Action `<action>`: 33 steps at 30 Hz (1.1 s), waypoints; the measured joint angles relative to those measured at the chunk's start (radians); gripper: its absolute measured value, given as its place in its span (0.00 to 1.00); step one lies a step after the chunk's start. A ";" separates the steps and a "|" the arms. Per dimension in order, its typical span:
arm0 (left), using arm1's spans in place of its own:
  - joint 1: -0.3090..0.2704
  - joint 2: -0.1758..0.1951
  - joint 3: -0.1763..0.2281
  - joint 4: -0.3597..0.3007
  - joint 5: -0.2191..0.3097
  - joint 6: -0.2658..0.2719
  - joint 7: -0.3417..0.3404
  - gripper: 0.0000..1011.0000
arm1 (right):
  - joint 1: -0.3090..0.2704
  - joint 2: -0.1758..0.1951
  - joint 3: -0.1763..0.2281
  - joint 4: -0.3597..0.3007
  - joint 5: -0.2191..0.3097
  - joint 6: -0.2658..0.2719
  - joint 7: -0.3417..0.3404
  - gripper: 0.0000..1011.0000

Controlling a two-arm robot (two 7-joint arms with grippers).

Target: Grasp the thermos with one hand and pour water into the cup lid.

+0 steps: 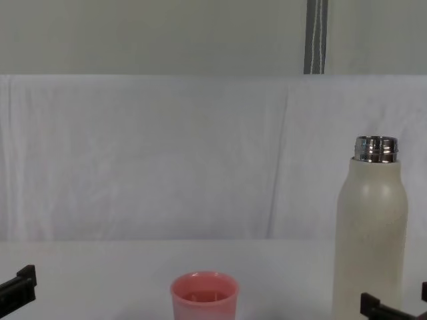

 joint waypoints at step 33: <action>0.000 0.000 0.000 0.000 0.000 0.000 0.000 0.99 | -0.107 -0.032 0.035 -0.120 -0.078 -0.101 -0.030 0.99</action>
